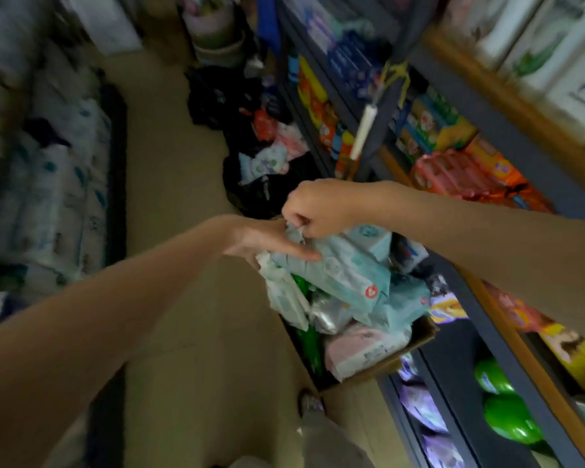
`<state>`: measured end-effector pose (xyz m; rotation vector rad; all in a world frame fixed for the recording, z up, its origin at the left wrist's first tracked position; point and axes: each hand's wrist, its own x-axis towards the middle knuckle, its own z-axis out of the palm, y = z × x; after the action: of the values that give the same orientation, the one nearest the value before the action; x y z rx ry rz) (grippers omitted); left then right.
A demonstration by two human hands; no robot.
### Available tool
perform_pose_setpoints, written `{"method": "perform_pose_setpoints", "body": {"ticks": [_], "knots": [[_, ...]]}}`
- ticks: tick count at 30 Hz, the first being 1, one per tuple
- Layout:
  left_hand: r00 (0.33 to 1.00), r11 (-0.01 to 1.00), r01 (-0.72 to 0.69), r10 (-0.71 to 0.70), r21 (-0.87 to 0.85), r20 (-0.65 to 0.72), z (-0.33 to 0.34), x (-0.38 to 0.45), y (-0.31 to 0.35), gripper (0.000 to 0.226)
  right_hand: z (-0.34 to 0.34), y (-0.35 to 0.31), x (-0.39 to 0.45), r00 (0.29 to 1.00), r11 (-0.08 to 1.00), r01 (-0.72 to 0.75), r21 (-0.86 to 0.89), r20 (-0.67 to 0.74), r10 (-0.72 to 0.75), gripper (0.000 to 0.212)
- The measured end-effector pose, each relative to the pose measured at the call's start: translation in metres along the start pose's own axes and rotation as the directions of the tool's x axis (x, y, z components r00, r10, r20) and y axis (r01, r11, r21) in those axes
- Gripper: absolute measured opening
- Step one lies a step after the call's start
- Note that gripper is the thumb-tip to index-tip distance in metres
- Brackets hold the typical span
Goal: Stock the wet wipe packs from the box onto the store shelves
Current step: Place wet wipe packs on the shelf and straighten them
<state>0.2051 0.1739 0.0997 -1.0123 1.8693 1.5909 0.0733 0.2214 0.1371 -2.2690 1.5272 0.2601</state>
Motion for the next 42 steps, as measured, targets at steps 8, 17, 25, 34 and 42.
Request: {"method": "perform_pose_setpoints", "body": {"ticks": [8, 17, 25, 34, 42], "knots": [[0.726, 0.979, -0.150, 0.202, 0.135, -0.658, -0.047, -0.238, -0.097, 0.069, -0.121, -0.220, 0.068, 0.913, 0.961, 0.277, 0.017, -0.318, -0.258, 0.004], [0.083, 0.959, 0.001, 0.282, 0.283, -0.956, -0.044, -0.603, -0.151, 0.060, -0.223, -0.427, 0.097, 0.815, 0.677, 0.579, 0.454, -0.324, -0.480, 0.103], [-0.210, 0.940, 0.299, 0.231, 0.163, -0.950, 0.052, -0.766, -0.216, 0.080, -0.256, -0.651, 0.120, 0.467, 0.432, 0.880, 0.195, -0.511, -0.722, 0.108], [-0.332, 0.632, 0.712, -0.079, -0.304, -0.940, 0.118, -0.843, -0.315, 0.140, -0.266, -0.797, 0.131, 0.048, 0.474, 0.694, -0.542, -0.622, -0.781, 0.109], [-0.589, 0.544, 0.690, 0.040, -0.477, -0.807, 0.081, -0.857, -0.336, 0.132, -0.288, -0.850, 0.166, -0.062, 0.491, 0.563, -0.665, -0.626, -0.777, 0.111]]}}
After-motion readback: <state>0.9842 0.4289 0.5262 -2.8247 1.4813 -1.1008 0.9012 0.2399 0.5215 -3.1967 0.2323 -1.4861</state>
